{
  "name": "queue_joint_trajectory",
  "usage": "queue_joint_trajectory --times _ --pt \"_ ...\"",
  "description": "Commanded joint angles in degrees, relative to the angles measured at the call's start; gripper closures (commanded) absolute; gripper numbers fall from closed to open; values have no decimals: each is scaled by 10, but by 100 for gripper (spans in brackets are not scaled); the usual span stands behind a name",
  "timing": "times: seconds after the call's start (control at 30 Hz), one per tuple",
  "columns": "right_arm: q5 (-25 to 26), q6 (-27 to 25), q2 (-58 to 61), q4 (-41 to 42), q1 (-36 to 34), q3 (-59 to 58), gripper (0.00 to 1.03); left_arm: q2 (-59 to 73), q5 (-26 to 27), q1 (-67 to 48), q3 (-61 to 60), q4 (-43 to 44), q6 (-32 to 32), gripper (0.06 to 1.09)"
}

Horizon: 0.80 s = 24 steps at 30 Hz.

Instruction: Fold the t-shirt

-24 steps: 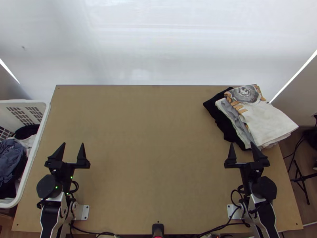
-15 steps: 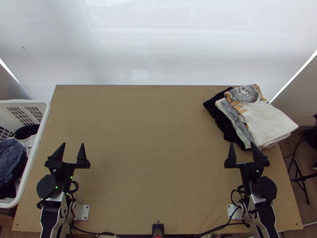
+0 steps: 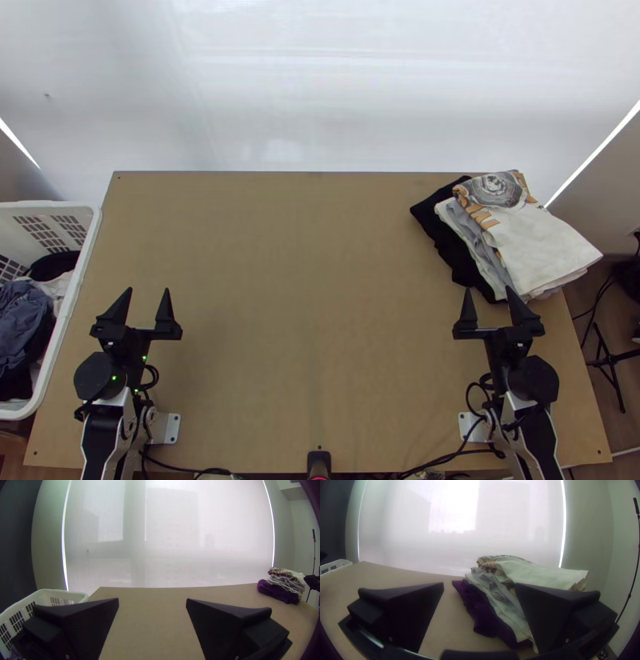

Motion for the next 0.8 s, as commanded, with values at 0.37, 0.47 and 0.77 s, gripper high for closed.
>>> queue_joint_trajectory --times 0.37,0.47,0.77 --pt "0 -1 0 0 0 0 4 -1 6 -9 -1 3 -1 10" --pt "0 -1 0 0 0 0 4 -1 6 -9 -1 4 0 10" --pt "0 -1 0 0 0 0 4 0 6 -18 4 -8 -20 10"
